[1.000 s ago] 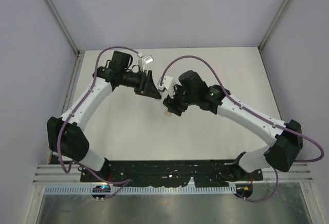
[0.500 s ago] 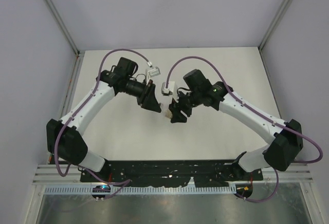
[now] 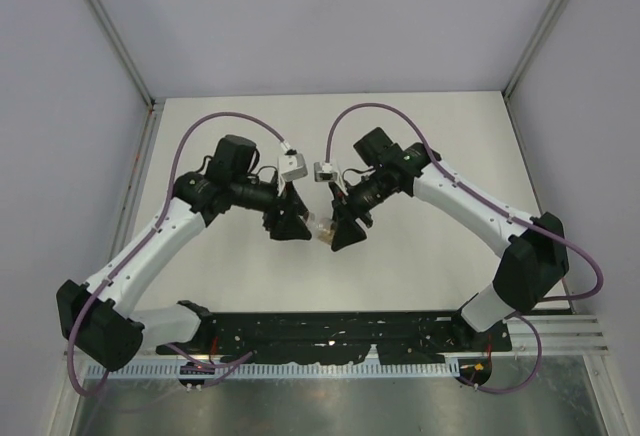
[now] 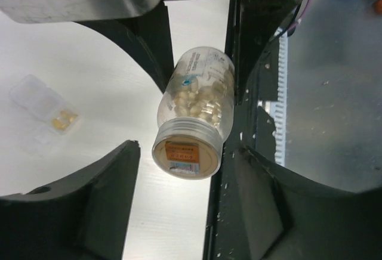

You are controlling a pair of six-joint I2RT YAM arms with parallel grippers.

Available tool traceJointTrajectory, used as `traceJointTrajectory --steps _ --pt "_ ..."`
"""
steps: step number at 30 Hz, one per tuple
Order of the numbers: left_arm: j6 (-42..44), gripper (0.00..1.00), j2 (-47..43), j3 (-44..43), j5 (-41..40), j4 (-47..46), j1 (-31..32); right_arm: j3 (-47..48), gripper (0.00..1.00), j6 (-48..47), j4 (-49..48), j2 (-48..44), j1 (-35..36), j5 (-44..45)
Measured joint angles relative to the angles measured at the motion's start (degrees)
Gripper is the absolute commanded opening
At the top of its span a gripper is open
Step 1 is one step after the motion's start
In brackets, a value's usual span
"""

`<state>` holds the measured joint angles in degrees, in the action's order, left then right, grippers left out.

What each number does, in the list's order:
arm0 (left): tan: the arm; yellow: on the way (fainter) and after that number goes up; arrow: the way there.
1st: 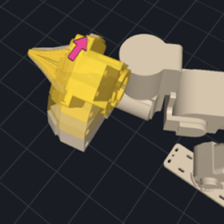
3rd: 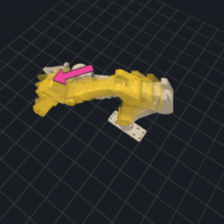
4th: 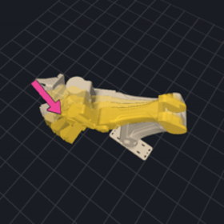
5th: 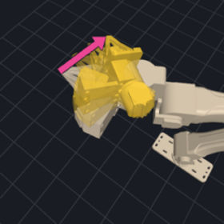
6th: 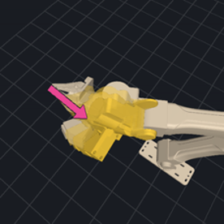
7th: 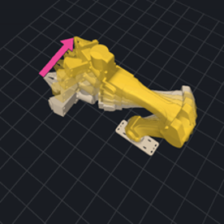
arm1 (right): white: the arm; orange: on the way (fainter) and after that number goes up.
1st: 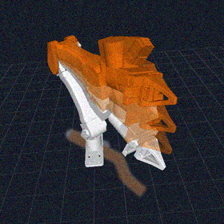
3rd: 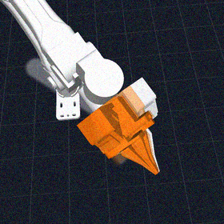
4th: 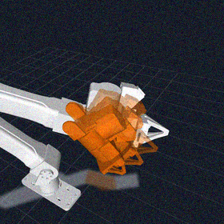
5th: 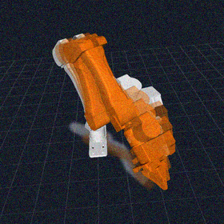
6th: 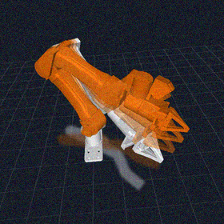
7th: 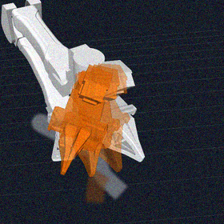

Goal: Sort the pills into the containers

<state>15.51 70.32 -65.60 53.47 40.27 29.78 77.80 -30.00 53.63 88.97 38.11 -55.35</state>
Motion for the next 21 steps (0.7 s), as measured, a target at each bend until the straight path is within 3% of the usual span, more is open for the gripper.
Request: traceJointTrajectory --steps 3,10,16,21 --pt "-1.03 1.00 -0.72 0.31 -2.10 -1.49 0.57 0.76 0.05 -0.02 -1.05 0.11 -0.04 -0.44" --pt "-7.58 1.00 -0.44 -1.25 -4.04 -1.90 -0.66 -1.07 0.05 3.58 -7.78 -3.50 0.39 8.15" --pt "-18.69 0.99 2.45 -7.54 -5.25 -1.90 -6.08 -4.17 0.06 5.31 -14.95 -10.01 5.18 23.67" --pt "-26.93 0.87 7.37 -13.27 -5.99 -1.40 -8.96 -5.11 0.05 6.32 -19.02 -12.20 8.87 34.40"
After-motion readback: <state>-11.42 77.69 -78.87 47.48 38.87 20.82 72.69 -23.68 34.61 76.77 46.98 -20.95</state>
